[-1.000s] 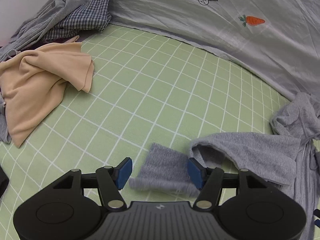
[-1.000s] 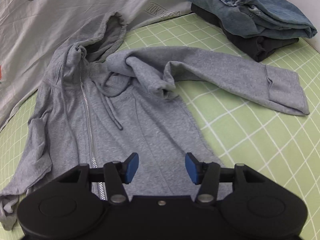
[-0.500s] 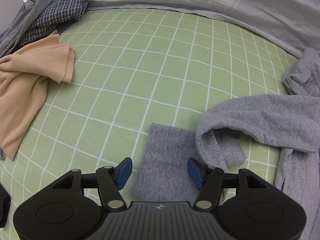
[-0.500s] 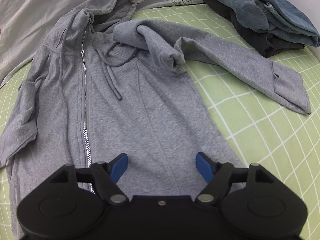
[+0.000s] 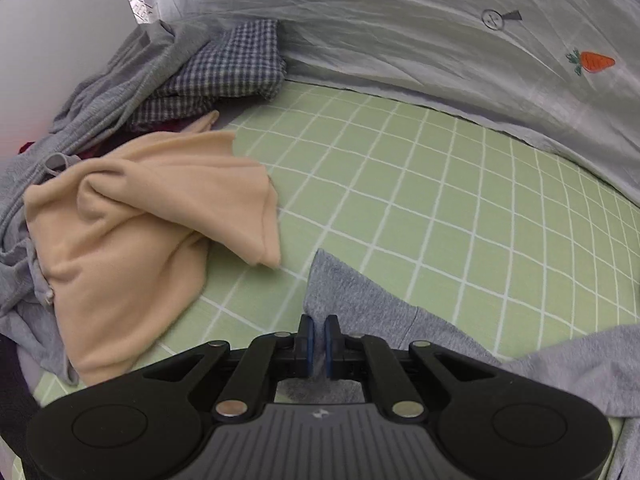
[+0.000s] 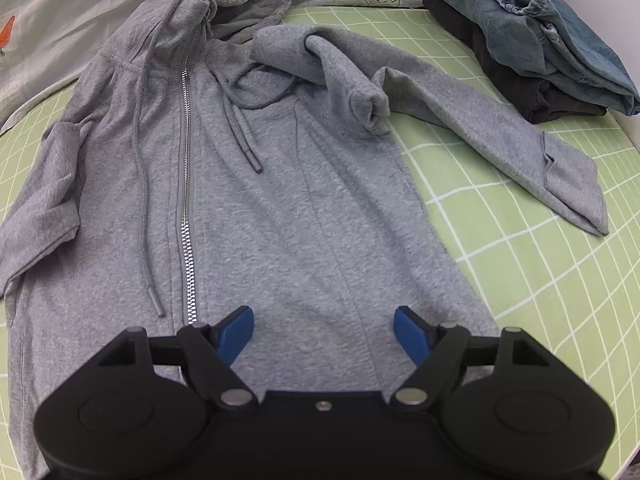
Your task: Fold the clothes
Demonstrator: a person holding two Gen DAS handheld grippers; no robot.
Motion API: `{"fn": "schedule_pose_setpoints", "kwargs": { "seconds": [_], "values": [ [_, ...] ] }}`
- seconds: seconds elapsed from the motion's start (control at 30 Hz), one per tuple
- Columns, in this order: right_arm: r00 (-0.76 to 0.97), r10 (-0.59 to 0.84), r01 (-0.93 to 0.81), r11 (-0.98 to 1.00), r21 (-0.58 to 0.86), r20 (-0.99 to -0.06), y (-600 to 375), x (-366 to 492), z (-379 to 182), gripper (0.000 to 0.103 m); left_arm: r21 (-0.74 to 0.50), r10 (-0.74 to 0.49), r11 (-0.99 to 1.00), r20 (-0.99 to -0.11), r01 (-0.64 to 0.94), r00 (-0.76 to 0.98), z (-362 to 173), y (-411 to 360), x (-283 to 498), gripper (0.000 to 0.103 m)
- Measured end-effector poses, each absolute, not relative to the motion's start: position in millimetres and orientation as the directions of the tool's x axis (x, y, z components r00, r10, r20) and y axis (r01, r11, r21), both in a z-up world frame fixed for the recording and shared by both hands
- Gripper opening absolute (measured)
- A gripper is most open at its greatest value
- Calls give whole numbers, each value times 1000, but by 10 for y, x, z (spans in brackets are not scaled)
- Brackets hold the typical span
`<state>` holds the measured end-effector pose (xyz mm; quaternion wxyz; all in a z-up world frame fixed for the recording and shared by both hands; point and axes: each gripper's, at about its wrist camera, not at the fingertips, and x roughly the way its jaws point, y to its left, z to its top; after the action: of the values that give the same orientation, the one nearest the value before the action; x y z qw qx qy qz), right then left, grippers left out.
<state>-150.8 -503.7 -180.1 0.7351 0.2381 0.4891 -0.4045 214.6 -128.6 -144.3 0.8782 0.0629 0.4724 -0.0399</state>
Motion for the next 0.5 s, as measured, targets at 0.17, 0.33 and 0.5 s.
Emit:
{"fn": "schedule_pose_setpoints", "kwargs": {
  "seconds": [0.17, 0.33, 0.5],
  "values": [
    [213, -365, 828, 559, -30, -906, -4995, -1489, -1761, 76, 97, 157, 987, -735, -127, 660, -1050, -727, 2613, 7],
    [250, -410, 810, 585, -42, -877, -4902, -1477, -1646, 75, 12, 59, 997, -772, -79, 633, -1032, -774, 2267, 24],
    [291, -442, 799, 600, -38, -849, -4800, -1600, -1557, 75, -66, -63, 998, -811, 17, 581, -1082, -944, 1778, 38]
  ]
}}
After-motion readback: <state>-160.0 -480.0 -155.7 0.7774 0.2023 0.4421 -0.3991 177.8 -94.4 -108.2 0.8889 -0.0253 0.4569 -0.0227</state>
